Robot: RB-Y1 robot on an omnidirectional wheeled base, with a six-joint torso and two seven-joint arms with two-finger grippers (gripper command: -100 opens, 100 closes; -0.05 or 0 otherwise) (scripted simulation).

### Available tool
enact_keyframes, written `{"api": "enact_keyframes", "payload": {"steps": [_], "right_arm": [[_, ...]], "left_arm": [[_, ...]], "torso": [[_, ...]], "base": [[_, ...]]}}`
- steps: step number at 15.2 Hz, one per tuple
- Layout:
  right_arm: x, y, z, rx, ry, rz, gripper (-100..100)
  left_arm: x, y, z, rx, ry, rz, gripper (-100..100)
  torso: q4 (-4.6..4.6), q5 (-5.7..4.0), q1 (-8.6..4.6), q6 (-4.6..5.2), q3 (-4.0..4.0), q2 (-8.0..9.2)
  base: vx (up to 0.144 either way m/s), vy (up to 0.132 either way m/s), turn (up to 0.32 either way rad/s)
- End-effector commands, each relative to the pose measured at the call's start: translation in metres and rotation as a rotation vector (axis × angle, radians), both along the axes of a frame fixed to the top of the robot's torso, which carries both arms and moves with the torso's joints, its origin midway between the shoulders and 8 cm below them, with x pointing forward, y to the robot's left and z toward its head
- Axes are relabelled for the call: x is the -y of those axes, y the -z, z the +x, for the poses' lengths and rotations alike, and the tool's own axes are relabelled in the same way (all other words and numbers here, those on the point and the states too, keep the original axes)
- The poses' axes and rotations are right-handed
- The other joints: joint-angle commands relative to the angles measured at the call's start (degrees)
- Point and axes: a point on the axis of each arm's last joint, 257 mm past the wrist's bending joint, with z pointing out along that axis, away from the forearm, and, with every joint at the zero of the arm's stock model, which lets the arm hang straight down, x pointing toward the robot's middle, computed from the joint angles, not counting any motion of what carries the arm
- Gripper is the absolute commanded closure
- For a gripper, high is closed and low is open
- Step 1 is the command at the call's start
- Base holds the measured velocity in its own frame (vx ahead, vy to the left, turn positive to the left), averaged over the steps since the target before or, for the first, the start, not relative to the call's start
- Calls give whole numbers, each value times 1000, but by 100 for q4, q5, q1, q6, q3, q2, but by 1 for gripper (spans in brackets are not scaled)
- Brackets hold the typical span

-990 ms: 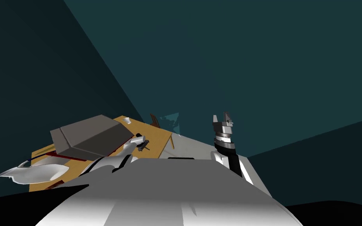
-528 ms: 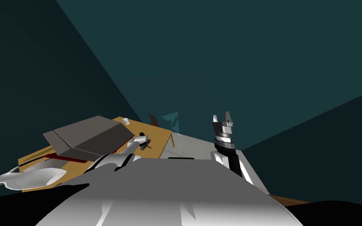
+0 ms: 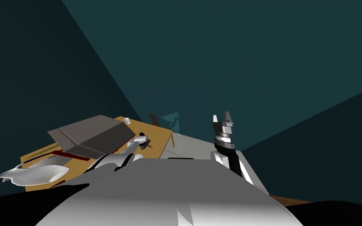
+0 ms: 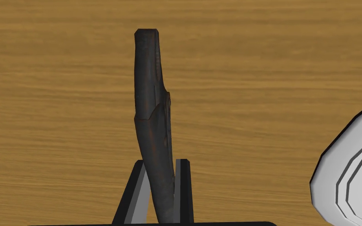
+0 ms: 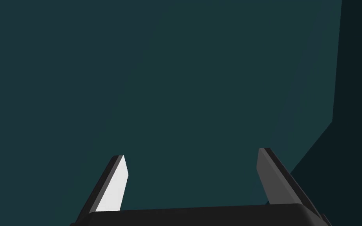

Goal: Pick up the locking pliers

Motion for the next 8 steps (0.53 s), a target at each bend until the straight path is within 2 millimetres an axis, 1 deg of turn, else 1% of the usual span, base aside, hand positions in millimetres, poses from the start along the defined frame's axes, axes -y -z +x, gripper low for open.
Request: {"api": "enact_keyframes", "payload": {"steps": [1, 2, 3, 4, 5, 6, 8], "right_arm": [[0, 0, 0, 0, 0, 0, 0], [0, 0, 0, 0, 0, 0, 0], [0, 0, 0, 0, 0, 0, 0], [0, 0, 0, 0, 0, 0, 0], [0, 0, 0, 0, 0, 0, 0], [0, 0, 0, 0, 0, 0, 0], [0, 0, 0, 0, 0, 0, 0]], "left_arm": [[-5, -1, -4, -4, 12, -3, 100], [-14, -2, -10, 2, -6, -14, 100], [-14, -2, -10, -2, 12, -11, 100], [-14, -2, -10, -7, 32, -8, 100], [-14, -2, -10, -8, 36, -7, 100], [-22, -3, -16, -2, 24, -17, 100], [-22, -3, -16, -10, 60, -11, 100]], "torso": [[0, 0, 0, 0, 0, 0], [-4, -2, -15, 1, -9, -16], [-7, -5, -33, 1, -22, -40], [-9, -6, -45, 9, -30, -53], [-7, -5, -40, 15, -28, -50], [-5, -2, -24, 18, -22, -39], [-5, -2, -12, 3, -18, -31]], "base": [[114, -94, 236], [184, -141, 250], [184, -155, 199], [122, -104, 59], [66, -44, -24], [76, -42, 64], [80, -52, 136]]}}
